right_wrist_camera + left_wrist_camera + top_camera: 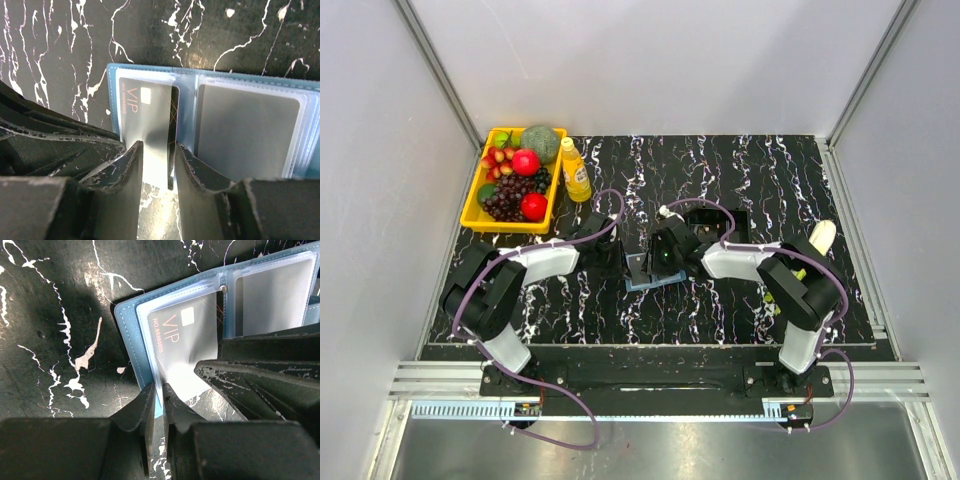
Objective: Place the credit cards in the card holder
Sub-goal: Insert the credit card into the card holder.
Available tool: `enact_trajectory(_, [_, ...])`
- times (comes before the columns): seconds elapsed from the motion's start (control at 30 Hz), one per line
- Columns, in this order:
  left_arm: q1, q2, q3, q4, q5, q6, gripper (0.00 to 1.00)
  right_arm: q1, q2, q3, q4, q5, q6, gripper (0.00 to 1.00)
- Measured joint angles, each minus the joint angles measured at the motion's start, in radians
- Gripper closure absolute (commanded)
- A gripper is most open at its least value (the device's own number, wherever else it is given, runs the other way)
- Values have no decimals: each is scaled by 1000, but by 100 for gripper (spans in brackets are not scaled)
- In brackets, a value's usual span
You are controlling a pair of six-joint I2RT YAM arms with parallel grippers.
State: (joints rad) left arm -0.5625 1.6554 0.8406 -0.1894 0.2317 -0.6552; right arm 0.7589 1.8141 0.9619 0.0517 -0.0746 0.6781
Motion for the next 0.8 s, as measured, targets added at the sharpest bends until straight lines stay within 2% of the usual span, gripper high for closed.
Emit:
enact_trajectory(0.17, [0,0,1,-4,-2,2,86,18,-32,3,-68,30,-45,59])
enact_trajectory(0.4, [-2,-6,2,-13,-9,7,80,22,-148,34,-193,126,-132,49])
enact_trajectory(0.57, [-4,-22,2,-46,-21,11,73,11,-238,30,-269,206,-149,50])
enact_trajectory(0.8, [-5,-84,0,-79,-45,16,72,-79,-317,-69,-307,220,-140,51])
